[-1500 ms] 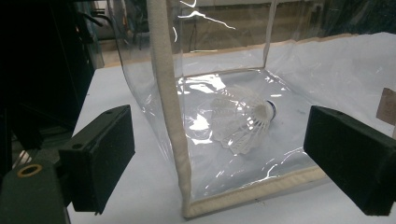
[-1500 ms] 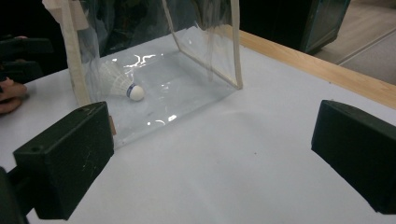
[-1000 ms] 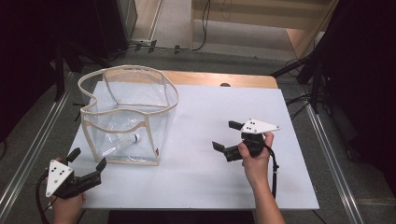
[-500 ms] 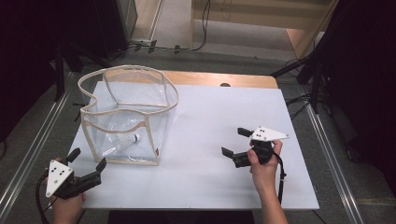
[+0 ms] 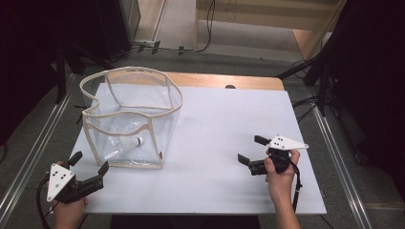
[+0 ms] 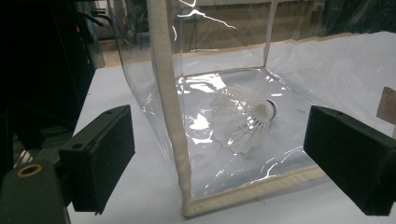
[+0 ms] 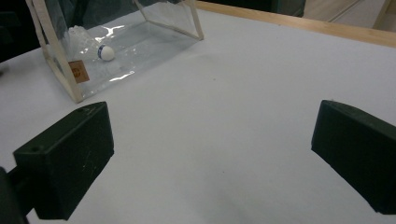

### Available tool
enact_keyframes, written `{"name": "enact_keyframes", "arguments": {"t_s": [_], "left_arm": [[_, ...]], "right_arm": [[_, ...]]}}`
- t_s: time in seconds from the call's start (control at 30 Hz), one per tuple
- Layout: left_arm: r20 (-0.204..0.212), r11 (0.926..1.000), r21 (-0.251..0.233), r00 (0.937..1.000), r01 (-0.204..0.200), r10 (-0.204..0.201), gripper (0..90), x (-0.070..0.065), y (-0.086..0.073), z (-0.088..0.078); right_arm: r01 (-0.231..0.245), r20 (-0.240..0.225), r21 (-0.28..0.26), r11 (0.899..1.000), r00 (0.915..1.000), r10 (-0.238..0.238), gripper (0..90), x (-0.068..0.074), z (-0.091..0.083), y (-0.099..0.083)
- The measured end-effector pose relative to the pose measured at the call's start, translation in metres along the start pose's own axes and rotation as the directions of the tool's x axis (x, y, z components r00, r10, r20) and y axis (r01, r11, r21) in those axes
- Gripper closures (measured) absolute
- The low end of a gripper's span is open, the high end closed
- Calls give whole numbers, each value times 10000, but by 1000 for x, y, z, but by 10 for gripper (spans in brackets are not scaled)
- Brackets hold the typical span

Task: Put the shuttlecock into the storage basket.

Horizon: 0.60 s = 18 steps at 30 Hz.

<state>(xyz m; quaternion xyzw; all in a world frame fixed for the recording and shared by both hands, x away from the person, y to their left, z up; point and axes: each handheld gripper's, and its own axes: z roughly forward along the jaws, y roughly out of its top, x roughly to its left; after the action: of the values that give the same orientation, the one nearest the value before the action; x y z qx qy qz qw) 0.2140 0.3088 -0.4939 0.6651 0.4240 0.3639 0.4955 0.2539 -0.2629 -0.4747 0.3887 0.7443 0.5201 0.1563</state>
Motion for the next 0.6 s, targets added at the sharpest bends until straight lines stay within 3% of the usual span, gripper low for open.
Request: {"name": "enact_keyframes", "arguments": {"t_s": [0.6], "left_arm": [[-29,10000,4,10000,-69,69,93,0,0,0]], "right_arm": [[-308,583,102,9995,9978,302,0,-16,-29,-20]]}}
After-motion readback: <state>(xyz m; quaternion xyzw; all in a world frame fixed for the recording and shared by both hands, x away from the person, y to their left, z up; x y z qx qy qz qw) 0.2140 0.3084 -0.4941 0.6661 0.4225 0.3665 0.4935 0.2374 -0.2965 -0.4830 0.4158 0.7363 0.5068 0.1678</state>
